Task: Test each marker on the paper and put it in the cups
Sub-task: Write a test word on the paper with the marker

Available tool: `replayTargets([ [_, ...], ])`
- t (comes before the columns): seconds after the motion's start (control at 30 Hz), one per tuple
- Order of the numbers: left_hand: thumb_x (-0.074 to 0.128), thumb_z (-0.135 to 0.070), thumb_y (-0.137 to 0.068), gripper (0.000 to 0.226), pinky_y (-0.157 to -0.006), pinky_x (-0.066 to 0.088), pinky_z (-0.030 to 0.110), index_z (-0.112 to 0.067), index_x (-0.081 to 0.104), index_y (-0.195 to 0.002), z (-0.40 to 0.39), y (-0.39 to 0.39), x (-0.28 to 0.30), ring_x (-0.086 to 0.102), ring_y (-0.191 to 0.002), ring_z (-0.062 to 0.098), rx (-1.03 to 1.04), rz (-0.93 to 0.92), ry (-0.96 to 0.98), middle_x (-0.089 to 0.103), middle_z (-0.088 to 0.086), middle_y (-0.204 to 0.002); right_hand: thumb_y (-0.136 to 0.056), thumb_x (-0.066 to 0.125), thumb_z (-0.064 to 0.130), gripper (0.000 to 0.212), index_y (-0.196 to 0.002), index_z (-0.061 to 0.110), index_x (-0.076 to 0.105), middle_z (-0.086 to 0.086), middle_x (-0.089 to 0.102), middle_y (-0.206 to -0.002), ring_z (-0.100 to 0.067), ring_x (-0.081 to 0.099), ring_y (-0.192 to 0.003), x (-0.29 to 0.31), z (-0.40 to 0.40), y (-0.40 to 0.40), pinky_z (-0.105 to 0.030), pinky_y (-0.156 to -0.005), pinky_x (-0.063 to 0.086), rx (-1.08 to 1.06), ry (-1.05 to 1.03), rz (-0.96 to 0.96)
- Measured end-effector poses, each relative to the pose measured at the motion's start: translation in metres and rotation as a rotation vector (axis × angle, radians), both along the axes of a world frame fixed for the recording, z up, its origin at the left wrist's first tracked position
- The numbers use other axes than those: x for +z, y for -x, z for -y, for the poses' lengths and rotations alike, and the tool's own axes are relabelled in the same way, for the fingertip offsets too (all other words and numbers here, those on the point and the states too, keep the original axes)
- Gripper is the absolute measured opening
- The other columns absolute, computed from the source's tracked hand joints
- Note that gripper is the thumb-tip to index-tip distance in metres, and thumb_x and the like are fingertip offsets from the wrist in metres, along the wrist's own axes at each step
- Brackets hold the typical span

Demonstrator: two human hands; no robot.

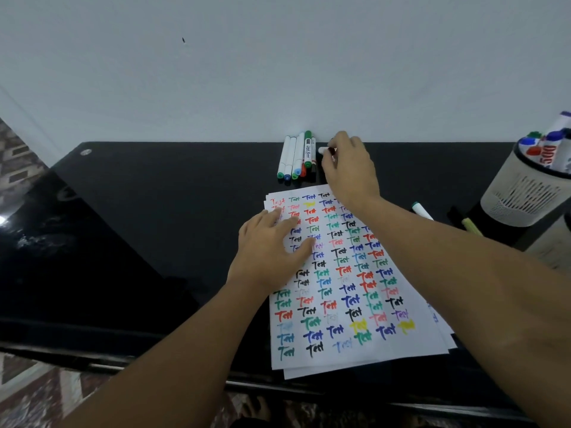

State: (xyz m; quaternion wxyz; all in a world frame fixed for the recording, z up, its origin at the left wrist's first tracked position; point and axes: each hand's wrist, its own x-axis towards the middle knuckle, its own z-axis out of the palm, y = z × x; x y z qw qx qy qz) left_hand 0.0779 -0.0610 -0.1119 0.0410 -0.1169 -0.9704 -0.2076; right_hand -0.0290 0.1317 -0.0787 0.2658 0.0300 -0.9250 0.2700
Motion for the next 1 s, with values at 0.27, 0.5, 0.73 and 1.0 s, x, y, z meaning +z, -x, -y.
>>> replayTargets([
  [0.27, 0.047, -0.060, -0.100, 0.075, -0.123, 0.024, 0.044, -0.029, 0.016, -0.161, -0.005, -0.007, 0.012, 0.025, -0.148, 0.017, 0.062, 0.019, -0.138, 0.029, -0.003, -0.161, -0.107, 0.051, 0.023, 0.009, -0.102, 0.015, 0.052, -0.010, 0.062, -0.087, -0.015, 0.050, -0.066, 0.011, -0.006, -0.087, -0.033, -0.057, 0.045, 0.103, 0.578, -0.055],
  [0.5, 0.047, -0.041, -0.105, 0.061, -0.118, 0.032, 0.042, -0.028, 0.022, -0.160, -0.003, -0.009, 0.010, 0.032, -0.141, 0.017, 0.044, -0.106, -0.155, 0.040, -0.001, -0.154, -0.111, 0.047, 0.026, 0.015, -0.103, 0.017, 0.057, -0.006, 0.069, -0.089, -0.001, 0.058, -0.066, 0.005, -0.031, -0.139, -0.016, -0.061, 0.044, 0.243, 0.543, 0.205],
  [0.73, 0.053, -0.031, -0.104, 0.034, -0.093, 0.042, 0.036, -0.016, 0.060, -0.134, -0.003, -0.013, 0.008, 0.051, -0.106, 0.017, -0.081, -0.237, -0.056, 0.067, 0.000, -0.118, -0.105, 0.056, 0.037, 0.034, -0.137, 0.025, 0.058, 0.001, 0.050, -0.132, -0.018, 0.044, -0.124, -0.008, -0.040, -0.136, -0.040, -0.113, 0.036, 0.180, -0.092, 0.200],
  [1.0, 0.065, -0.026, -0.098, 0.028, -0.083, 0.045, 0.038, -0.014, 0.068, -0.122, 0.000, -0.008, -0.002, 0.053, -0.095, 0.020, -0.171, -0.403, -0.046, 0.070, -0.001, -0.103, -0.111, 0.035, 0.043, 0.030, -0.133, 0.032, 0.053, 0.005, 0.062, -0.105, -0.019, 0.060, -0.101, 0.013, -0.005, -0.115, -0.052, -0.109, 0.039, 0.389, -0.572, 0.353],
])
